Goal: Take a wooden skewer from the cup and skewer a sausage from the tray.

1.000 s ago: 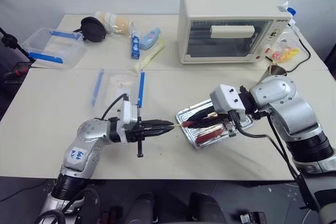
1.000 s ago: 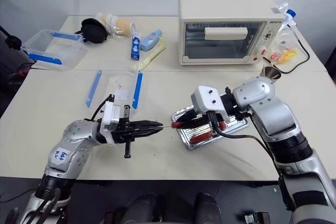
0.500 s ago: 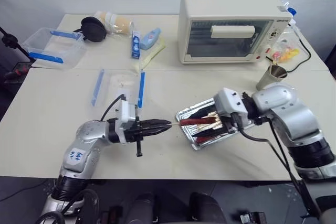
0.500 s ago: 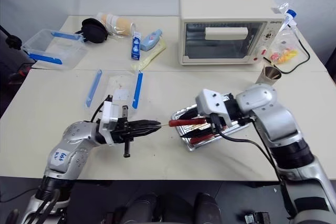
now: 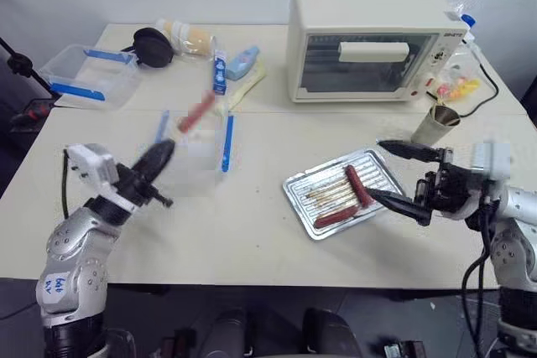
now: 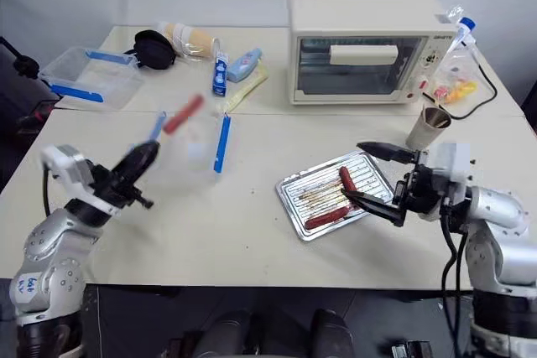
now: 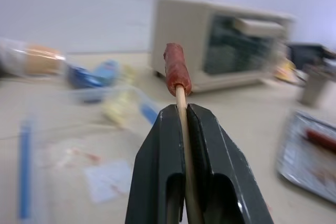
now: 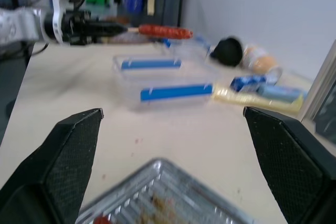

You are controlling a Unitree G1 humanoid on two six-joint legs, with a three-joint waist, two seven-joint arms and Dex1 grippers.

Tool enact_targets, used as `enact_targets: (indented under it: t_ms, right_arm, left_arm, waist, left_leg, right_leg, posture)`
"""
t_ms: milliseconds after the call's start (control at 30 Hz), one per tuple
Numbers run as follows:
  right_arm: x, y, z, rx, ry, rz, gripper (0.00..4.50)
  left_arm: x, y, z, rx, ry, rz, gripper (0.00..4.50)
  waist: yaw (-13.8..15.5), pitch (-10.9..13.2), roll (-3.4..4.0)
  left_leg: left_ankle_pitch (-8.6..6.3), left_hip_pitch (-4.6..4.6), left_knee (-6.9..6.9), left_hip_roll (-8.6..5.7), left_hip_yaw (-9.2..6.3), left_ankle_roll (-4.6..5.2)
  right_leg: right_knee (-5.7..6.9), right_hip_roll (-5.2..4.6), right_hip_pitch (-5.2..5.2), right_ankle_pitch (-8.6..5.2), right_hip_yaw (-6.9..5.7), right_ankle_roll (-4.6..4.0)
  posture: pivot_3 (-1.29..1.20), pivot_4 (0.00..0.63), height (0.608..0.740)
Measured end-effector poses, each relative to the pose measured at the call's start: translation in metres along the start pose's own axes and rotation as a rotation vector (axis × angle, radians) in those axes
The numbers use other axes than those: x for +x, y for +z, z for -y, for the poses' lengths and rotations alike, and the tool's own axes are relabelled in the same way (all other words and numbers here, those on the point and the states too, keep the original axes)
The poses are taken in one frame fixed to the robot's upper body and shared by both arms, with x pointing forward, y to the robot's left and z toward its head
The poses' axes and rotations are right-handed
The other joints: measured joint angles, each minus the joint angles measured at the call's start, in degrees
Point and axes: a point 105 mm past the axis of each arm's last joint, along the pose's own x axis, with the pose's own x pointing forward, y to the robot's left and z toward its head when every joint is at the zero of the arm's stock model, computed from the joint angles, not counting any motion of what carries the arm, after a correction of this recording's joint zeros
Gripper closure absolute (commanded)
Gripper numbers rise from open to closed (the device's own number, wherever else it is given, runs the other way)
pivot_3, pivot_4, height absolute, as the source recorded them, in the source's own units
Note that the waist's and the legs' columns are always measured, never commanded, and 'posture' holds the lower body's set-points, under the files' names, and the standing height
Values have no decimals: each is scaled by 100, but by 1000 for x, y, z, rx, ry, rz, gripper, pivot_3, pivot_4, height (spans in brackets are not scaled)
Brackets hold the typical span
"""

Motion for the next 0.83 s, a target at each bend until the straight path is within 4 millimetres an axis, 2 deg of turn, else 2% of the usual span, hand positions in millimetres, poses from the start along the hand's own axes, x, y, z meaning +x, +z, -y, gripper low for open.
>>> enact_targets:
  t_ms: [100,200,300,533,567,700,833]
  right_arm:
    - [7,-1,-10,5,-35,54,42]
    - [16,-3,-19,-15,-19,71,42]
    - [22,-4,-21,-43,0,69,0]
    - [22,-2,-19,-69,13,62,0]
    - [20,-3,-19,-69,23,45,0]
    - [7,-13,-20,-45,56,-34,0]
    - [-17,-31,-18,-2,51,-116,0]
  left_arm:
    - [11,-3,-14,-9,150,17,4500]
    - [18,-17,-20,-19,219,-21,4500]
    - [30,-28,-15,-21,209,-59,3643]
    - [37,-28,-12,0,185,-63,1539]
    - [34,-27,-10,10,144,-63,1200]
    - [15,-12,-2,145,-35,-105,1200]
    - [-17,-12,-7,380,-215,-330,1200]
  waist:
    - [-18,-2,-2]
    - [-26,-1,-2]
    - [-31,-2,-3]
    - [-28,-2,-4]
    - [-35,-2,-4]
    - [-45,-2,-4]
    - [-64,-2,0]
  left_leg:
    - [0,0,-2,-6,7,0]
    - [0,0,-3,-5,9,0]
    - [0,0,-3,-5,10,0]
    - [0,-1,-3,-5,9,0]
    - [0,-2,-3,-3,10,0]
    - [-1,-1,-6,2,10,-2]
    - [-3,5,-14,2,18,-4]
  right_leg:
    - [1,-1,-3,1,4,1]
    - [1,2,-7,1,4,1]
    - [2,3,-8,1,6,1]
    - [-1,2,-8,0,4,1]
    - [-2,3,-8,0,3,1]
    - [-3,5,-10,-1,2,-2]
    - [-7,5,-10,-2,6,-4]
  posture:
    - [0,150,740]
    - [0,150,740]
    - [0,150,740]
    - [0,150,740]
    - [0,150,740]
    - [0,150,740]
    - [0,150,740]
